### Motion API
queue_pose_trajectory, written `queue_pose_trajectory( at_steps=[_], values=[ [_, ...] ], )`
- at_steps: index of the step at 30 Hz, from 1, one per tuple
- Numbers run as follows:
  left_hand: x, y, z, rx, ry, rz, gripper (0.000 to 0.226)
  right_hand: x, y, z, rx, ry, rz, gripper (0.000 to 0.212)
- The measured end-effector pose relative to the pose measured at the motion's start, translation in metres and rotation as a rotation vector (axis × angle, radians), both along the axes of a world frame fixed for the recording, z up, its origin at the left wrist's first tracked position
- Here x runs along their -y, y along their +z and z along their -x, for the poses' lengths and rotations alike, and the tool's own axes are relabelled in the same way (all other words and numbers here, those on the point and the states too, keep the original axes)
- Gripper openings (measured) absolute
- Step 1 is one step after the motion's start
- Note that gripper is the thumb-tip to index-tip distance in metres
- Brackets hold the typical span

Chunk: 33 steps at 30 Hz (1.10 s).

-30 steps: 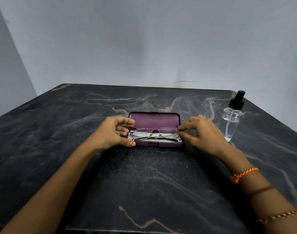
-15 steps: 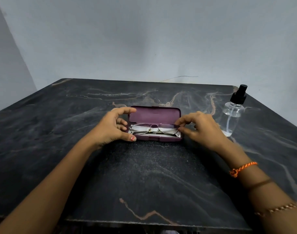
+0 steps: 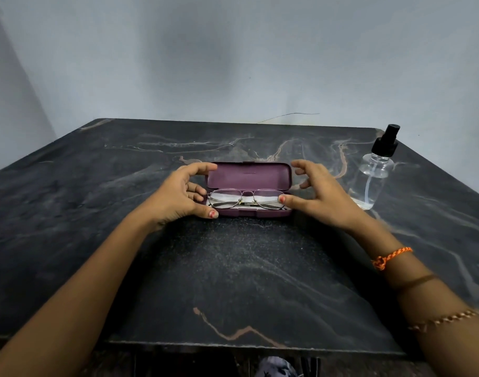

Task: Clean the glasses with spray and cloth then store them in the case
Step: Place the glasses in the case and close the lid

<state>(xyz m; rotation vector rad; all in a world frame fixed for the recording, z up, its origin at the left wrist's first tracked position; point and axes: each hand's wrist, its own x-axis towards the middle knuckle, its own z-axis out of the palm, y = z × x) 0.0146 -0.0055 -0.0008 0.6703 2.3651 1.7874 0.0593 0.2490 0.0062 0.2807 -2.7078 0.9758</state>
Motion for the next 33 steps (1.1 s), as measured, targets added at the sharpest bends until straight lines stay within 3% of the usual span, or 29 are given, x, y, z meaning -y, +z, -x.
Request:
queue_pose_trajectory(
  at_steps=[6,14,19,23,33],
  values=[
    [0.0,-0.001,0.001,0.006,-0.011,-0.003,0.079,0.001,-0.005,0.001,0.187,0.075,0.205,0.124],
    [0.0,-0.001,0.002,-0.014,0.006,-0.007,0.085,0.004,-0.011,0.008,0.226,0.159,0.311,0.134],
    [0.002,-0.003,0.005,-0.138,0.07,0.145,0.108,0.0,-0.013,0.011,0.138,0.159,0.243,0.121],
    [0.001,-0.006,0.005,-0.134,0.072,0.119,0.124,0.0,-0.011,0.01,0.038,0.152,0.191,0.105],
    [-0.003,-0.005,0.003,-0.208,-0.014,0.066,0.087,0.001,-0.006,0.003,-0.057,0.144,0.124,0.075]
  ],
)
